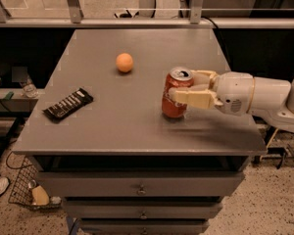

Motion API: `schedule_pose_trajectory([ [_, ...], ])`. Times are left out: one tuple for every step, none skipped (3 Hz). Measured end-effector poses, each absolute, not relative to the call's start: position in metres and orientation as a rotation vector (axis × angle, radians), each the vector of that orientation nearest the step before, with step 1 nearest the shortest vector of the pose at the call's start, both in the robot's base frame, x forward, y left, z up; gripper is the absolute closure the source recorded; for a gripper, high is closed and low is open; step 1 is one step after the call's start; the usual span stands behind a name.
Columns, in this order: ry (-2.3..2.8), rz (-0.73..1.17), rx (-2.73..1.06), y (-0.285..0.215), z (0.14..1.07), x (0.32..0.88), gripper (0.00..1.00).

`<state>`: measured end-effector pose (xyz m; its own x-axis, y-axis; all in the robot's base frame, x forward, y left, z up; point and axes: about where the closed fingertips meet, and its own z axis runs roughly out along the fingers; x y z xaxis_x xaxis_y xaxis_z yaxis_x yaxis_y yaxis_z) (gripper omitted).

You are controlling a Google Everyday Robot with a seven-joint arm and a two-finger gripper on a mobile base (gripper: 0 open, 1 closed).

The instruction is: Place coke can upright

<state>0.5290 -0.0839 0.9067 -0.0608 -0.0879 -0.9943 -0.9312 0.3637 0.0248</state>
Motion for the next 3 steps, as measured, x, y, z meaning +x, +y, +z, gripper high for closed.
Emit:
schedule_pose_trajectory([
  [1.451, 0.885, -0.992, -0.0819, 0.8992, 0.5254, 1.0],
  [1.448, 0.861, -1.011, -0.0799, 0.8939, 0.5228, 1.0],
  [1.446, 0.863, -1.015, -0.0774, 0.8943, 0.5224, 0.84],
])
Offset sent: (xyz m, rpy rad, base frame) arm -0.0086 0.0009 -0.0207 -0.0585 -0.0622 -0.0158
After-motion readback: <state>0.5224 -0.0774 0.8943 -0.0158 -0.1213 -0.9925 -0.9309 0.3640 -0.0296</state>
